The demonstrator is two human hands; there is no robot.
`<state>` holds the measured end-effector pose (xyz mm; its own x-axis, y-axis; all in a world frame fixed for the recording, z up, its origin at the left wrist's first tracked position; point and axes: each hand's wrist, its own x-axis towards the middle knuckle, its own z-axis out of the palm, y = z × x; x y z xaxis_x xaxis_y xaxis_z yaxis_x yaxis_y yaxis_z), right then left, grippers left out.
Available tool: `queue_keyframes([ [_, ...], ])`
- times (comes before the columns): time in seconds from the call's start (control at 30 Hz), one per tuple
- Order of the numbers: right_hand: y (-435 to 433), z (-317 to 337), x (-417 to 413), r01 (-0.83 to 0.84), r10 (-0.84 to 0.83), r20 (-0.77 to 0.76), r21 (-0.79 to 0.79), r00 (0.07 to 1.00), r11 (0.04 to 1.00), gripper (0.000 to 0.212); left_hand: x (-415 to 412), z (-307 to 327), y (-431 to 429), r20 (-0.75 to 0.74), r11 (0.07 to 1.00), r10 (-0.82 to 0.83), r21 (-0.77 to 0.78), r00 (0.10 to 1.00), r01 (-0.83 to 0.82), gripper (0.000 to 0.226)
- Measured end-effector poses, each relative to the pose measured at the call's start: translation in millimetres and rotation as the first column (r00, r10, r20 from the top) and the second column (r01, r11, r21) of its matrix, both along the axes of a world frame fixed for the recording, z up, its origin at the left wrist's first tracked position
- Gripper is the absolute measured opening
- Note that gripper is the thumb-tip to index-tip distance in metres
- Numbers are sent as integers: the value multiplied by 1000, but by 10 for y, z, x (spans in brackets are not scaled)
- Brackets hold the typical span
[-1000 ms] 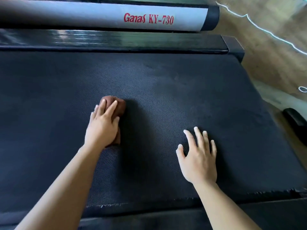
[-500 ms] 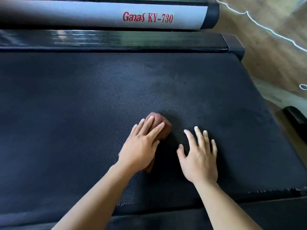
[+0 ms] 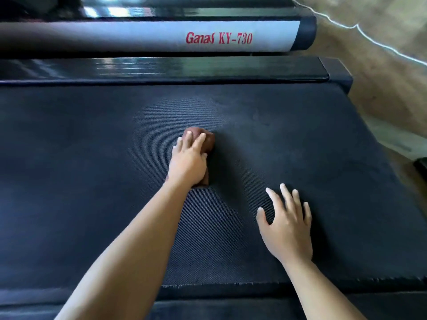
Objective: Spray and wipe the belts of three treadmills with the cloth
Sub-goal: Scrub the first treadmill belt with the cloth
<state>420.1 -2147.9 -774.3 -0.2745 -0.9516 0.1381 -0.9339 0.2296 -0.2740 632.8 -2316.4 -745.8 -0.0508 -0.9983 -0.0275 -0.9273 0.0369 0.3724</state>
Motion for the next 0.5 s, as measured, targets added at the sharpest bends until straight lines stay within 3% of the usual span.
queue_keyframes([
  [0.1, -10, 12, 5, 13, -14, 6, 27, 1000, 1000, 57, -258, -21, 367, 9, 980, -200, -17, 980, 200, 59],
  [0.2, -59, 17, 19, 25, -25, 7, 13, 1000, 1000, 55, -88, -57, 813, -36, 972, -235, -16, 971, 234, 59],
  [0.37, -450, 78, 108, 9, -8, 27, -47, 1000, 999, 56, 669, -64, 903, -92, 989, 146, 1, 985, -147, 58],
  [0.5, -941, 115, 103, -66, 65, 36, 15, 997, 998, 55, 983, -46, 486, -76, 952, 305, 0, 949, -305, 56],
])
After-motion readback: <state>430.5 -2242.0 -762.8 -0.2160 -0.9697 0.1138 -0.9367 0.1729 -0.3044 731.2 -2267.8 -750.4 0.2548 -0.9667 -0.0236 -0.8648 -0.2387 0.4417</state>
